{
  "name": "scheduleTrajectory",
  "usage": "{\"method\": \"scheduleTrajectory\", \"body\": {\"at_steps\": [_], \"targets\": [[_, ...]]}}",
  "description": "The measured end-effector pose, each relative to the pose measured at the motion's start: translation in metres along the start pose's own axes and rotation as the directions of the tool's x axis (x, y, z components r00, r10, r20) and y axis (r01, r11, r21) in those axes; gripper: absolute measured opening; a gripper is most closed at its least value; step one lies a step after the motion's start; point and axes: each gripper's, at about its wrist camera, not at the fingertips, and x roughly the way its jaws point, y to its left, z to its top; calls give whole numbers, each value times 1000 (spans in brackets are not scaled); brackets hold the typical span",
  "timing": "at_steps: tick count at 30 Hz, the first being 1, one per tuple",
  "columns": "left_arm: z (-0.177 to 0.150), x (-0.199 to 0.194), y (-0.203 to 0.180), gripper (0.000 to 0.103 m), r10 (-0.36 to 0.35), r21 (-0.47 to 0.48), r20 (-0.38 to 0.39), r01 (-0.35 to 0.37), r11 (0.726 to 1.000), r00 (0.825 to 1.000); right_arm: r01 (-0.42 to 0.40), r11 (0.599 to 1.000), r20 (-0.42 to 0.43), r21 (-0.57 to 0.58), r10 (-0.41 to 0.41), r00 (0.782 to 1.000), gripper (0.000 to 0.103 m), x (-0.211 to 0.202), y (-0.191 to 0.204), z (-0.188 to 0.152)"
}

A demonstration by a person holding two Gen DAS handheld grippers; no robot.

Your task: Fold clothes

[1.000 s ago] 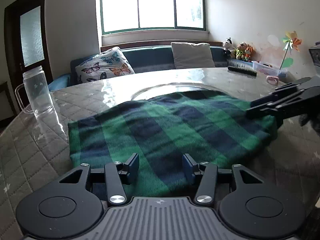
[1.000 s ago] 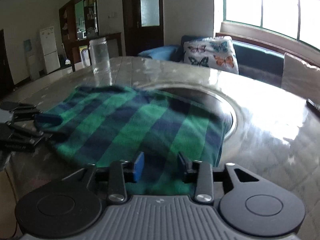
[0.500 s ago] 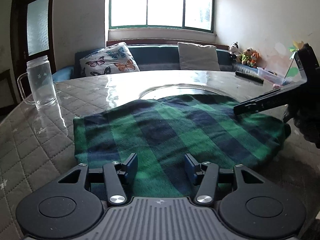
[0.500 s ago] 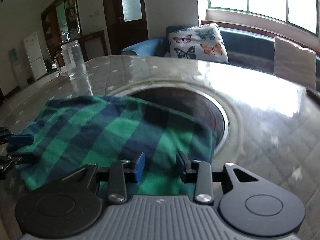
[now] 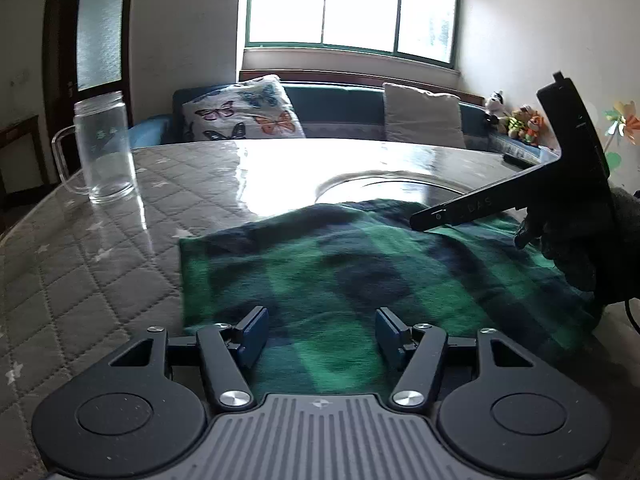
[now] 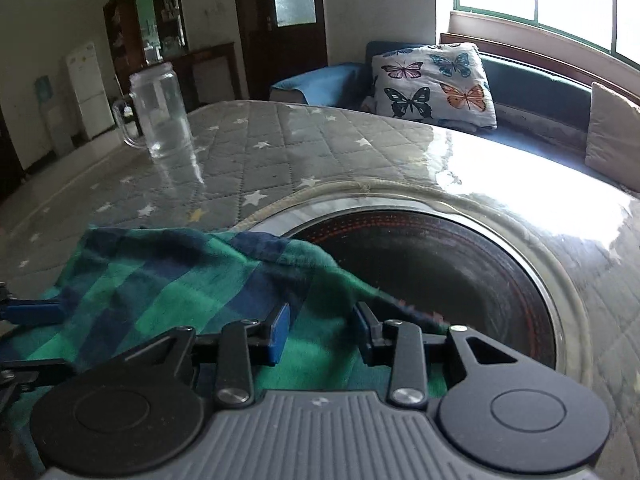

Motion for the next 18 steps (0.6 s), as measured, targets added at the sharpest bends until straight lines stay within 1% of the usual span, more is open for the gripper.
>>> {"method": "scheduleTrajectory", "body": {"at_steps": [4,8,10,14,18], "targets": [[1,-1,14,65,34,-34,-1,-34,999,999,23,999,14,-43,-22,1000,36,5,11,9],[1,-3,31,65,47,-104,-9,-48,993,999,-3,998,32,-70,5,999,36,9,26,17],[-1,-4,35,68,61,-122,-11,-62,991,998,0,996,20,-91,1,1000,36,16,34,17],[-4,-8,43,69,82,-143,-19,-84,986,996,11,991,-9,-135,-13,1000,39,31,50,15],[-7,-12,50,73,107,-160,-24,-109,981,994,29,985,11,-171,-28,1000,41,25,56,14]]}}
